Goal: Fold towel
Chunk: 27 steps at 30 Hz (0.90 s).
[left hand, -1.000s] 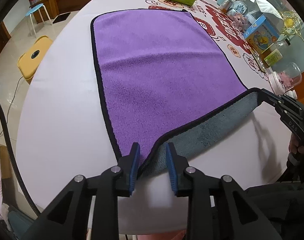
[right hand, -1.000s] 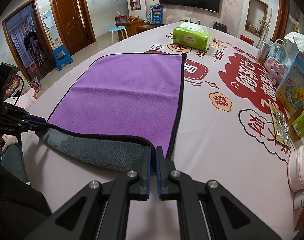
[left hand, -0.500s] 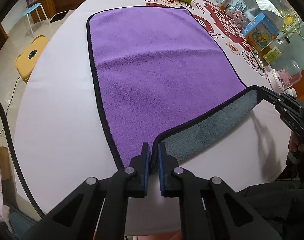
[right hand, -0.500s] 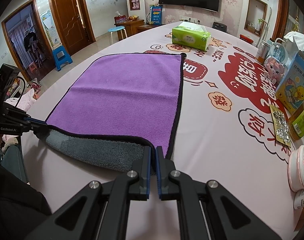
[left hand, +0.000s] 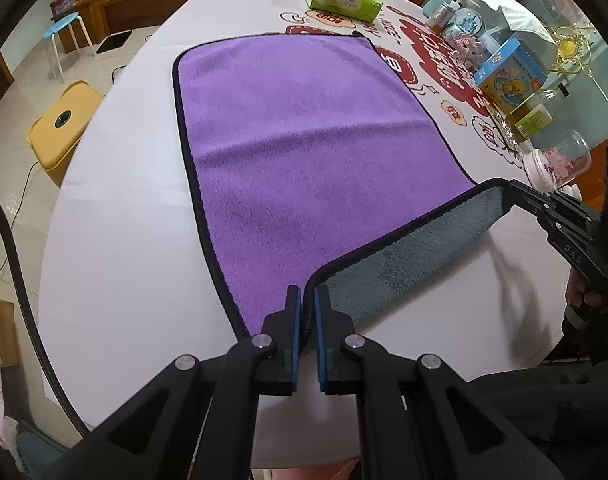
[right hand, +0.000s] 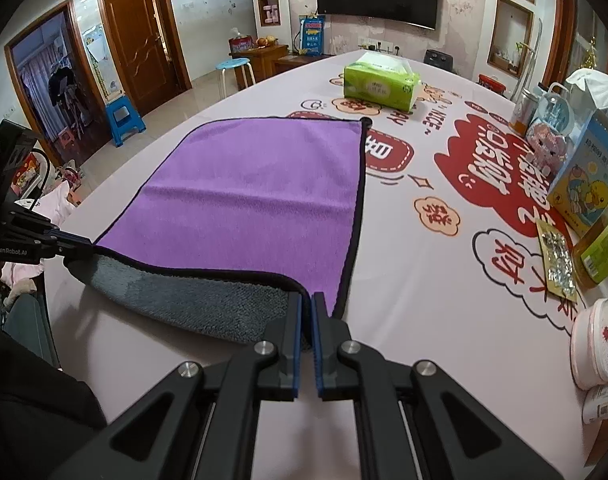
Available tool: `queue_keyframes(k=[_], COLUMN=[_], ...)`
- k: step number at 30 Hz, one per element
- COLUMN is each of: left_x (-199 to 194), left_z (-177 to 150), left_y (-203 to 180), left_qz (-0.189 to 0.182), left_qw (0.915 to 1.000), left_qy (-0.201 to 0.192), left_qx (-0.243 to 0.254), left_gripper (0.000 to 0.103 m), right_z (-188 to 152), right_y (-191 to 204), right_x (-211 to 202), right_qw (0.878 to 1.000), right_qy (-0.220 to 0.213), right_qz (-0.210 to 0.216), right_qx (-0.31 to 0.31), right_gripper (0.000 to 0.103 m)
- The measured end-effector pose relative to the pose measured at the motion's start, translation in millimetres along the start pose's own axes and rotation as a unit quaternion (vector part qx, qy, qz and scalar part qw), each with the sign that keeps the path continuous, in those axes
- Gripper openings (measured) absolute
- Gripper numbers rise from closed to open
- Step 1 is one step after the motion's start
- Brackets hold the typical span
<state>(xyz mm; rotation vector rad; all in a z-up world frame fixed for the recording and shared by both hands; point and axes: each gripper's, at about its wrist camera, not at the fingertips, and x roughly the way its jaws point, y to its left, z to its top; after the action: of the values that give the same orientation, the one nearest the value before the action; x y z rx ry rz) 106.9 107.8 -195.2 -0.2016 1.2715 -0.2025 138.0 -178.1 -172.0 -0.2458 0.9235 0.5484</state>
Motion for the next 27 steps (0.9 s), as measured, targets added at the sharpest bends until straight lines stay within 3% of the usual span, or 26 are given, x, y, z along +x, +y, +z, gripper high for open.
queue_keyframes(k=[10,27], left_x=[-39,-83], left_z=[31,127], left_y=[4,15], left_qz=[0.007,0.047], left_qw=[0.9989,0.9891], left_qy=[-0.041,-0.128], left_qx=[0.02,0.054], left_gripper=[0.004,0.004], right_z=[31,115], right_y=[0,-8], right_x=[-14,-9], right_qw=[0.999,0.993], right_qy=[-0.029,-0.103], right_qz=[-0.008,-0.029], right_qx=[-0.016,-0.044], right_gripper=[0.004,0.004])
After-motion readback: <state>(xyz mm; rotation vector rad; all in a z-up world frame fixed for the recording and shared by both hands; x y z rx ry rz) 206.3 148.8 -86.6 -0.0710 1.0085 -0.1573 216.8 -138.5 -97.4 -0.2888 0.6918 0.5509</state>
